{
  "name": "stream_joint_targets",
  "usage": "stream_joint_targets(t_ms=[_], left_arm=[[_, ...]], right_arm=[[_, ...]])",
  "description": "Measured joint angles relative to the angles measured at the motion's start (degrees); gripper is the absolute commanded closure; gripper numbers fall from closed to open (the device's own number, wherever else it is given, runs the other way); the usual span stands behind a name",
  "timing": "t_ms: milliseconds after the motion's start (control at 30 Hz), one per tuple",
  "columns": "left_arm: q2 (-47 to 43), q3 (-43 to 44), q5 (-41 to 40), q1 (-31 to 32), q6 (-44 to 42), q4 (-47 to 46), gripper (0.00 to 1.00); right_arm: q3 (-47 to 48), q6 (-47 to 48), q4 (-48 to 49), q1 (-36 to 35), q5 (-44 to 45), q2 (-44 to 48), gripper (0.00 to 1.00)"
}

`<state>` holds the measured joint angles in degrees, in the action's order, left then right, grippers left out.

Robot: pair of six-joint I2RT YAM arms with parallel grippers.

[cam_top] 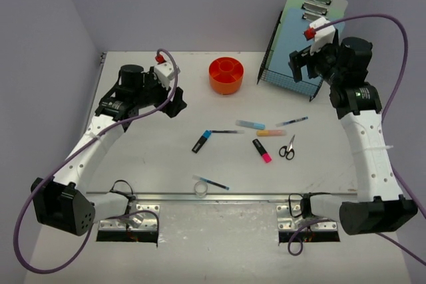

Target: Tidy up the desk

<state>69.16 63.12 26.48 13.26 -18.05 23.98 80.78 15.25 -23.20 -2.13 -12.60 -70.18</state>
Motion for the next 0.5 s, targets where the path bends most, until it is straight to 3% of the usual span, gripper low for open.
stream_joint_targets(t_ms=[100, 200, 333, 500], left_arm=[[1.83, -1.73, -1.05, 0.43, -0.71, 0.94, 0.17], [3.24, -3.92, -1.68, 0.69, -0.99, 1.28, 0.15], [3.90, -5.06, -1.76, 0.70, -0.85, 1.34, 0.13], [4.31, -5.06, -0.91, 0.70, 0.41, 0.28, 0.12]], right_arm=[[-5.78, -1.19, -2.34, 0.00, 0.23, -0.06, 0.41], [-7.64, -1.20, -4.01, 0.01, 0.57, -1.91, 0.56], [-4.91, 1.58, -4.82, -0.03, -1.83, -8.11, 0.61], [9.27, 6.70, -8.34, -0.28, -8.28, -22.74, 0.62]])
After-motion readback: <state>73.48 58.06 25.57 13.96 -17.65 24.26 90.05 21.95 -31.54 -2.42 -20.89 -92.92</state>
